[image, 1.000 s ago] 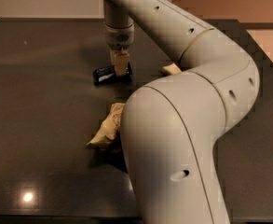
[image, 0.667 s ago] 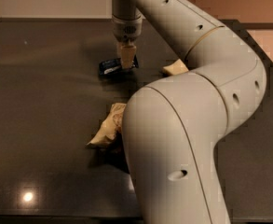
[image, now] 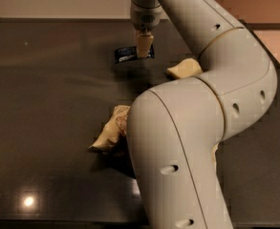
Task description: Move rxbar blueberry near sponge
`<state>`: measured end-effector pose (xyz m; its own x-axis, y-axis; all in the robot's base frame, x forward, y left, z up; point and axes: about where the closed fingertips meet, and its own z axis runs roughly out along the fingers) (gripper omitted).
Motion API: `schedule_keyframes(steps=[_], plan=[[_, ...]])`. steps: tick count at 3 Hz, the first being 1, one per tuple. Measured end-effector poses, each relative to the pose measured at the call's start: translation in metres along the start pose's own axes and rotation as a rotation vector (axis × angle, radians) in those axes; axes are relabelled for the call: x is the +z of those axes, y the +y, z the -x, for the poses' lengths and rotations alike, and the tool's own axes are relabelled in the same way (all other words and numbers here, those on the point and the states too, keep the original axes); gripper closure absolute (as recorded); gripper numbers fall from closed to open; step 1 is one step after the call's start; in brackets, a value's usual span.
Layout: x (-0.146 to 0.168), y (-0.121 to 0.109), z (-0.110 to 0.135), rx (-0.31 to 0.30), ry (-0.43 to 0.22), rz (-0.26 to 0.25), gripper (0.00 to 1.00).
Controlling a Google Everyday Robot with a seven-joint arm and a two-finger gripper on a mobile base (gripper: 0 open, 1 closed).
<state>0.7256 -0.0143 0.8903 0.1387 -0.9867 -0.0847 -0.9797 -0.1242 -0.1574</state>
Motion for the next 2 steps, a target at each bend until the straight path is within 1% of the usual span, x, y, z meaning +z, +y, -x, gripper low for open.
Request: schedule_keyframes(steps=[1,2], plan=[[-0.005,-0.008,-0.027,0.062,0.008,-0.029,1.0],[-0.007,-0.007,-0.053,0.115,0.021,-0.036,1.0]])
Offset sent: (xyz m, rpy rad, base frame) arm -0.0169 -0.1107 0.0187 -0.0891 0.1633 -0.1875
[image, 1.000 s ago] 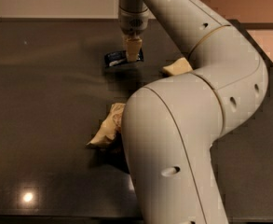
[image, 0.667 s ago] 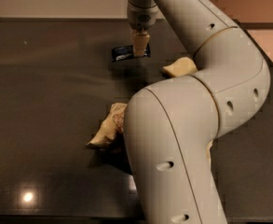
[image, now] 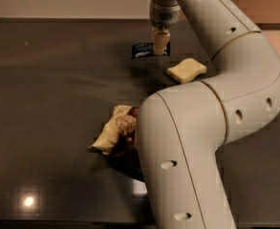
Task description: Move rxbar blueberry near sponge
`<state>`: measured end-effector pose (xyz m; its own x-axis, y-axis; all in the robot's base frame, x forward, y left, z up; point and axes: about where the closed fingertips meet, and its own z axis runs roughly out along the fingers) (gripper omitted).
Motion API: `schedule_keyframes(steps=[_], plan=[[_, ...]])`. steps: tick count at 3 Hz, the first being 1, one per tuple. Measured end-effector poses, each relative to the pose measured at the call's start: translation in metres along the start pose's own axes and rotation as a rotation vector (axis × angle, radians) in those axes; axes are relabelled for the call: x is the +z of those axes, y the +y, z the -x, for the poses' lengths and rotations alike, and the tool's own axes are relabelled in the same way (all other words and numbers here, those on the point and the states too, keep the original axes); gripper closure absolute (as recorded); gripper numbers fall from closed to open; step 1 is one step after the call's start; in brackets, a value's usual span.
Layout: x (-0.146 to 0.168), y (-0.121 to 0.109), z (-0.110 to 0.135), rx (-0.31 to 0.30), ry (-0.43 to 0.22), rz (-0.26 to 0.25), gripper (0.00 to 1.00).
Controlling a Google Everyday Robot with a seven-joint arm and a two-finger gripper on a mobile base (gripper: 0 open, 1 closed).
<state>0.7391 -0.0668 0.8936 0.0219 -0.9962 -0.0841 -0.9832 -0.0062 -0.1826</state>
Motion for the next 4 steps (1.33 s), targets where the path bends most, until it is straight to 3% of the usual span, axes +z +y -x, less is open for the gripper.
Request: schedule_keyframes(steps=[1,2,3,4], plan=[[0.0,0.001,-0.024,0.041,0.017,0.0,1.0],[0.0,0.003,-0.043,0.072,0.034,0.003,0.85],[0.001,0.006,-0.057,0.088,0.049,0.012,0.62],[0.005,-0.004,-0.054,0.087,0.039,-0.021,0.39]])
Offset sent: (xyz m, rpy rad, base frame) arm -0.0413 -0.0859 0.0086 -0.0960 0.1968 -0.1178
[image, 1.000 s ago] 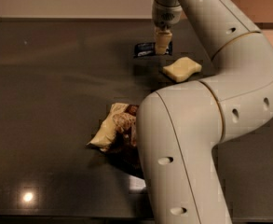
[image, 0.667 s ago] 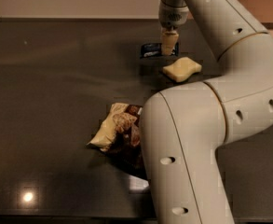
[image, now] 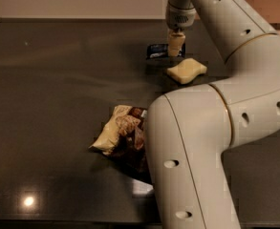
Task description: Move rxbar blueberry near sponge
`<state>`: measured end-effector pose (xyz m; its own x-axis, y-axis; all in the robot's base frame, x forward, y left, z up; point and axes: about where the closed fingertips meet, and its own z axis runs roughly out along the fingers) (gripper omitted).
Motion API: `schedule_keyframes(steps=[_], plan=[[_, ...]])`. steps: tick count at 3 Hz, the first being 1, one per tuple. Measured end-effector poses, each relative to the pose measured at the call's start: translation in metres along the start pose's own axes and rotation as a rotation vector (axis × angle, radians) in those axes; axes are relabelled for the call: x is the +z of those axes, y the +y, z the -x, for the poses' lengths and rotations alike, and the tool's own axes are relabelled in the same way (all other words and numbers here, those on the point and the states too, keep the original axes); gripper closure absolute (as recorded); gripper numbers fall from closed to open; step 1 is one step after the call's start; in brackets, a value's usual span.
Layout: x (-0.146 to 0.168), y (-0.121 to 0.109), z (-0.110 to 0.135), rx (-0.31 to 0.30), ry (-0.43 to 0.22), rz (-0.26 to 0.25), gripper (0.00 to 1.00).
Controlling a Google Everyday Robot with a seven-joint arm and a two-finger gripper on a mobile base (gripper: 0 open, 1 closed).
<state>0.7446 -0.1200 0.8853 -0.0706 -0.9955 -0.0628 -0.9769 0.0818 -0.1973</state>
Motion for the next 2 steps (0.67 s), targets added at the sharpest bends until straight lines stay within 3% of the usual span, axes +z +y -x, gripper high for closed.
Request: schedule_keyframes(steps=[1,2], plan=[[0.0035,-0.0063,0.0028,-0.001,-0.008,-0.02,0.16],[0.0073,-0.0115,0.0052,-0.001,-0.014,-0.036,0.0]])
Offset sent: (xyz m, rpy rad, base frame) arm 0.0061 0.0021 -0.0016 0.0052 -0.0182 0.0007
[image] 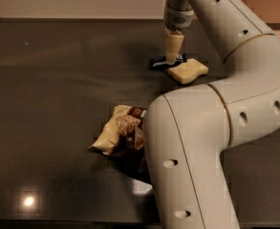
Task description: Move rxbar blueberry near sponge
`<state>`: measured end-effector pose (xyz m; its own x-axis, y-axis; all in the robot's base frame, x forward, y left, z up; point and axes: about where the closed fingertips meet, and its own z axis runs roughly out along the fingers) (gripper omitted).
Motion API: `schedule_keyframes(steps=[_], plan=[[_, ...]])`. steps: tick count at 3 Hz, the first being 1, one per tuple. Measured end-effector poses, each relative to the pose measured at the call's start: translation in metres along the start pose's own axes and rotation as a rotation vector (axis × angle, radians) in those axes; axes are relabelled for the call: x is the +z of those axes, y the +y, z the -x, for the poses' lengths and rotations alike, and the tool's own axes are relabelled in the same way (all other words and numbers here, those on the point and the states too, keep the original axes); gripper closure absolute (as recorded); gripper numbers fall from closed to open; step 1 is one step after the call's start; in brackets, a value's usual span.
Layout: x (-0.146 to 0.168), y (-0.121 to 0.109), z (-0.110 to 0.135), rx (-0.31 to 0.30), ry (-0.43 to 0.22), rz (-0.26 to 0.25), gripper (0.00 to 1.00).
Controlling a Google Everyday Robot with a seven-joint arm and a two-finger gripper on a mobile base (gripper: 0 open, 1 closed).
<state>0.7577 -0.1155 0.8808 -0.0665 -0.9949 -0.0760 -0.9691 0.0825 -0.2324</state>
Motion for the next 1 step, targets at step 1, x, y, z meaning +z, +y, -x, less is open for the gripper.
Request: schedule_keyframes(steps=[1], plan=[[0.0011,-0.001,0.0005,0.0,-0.001,-0.003,0.0]])
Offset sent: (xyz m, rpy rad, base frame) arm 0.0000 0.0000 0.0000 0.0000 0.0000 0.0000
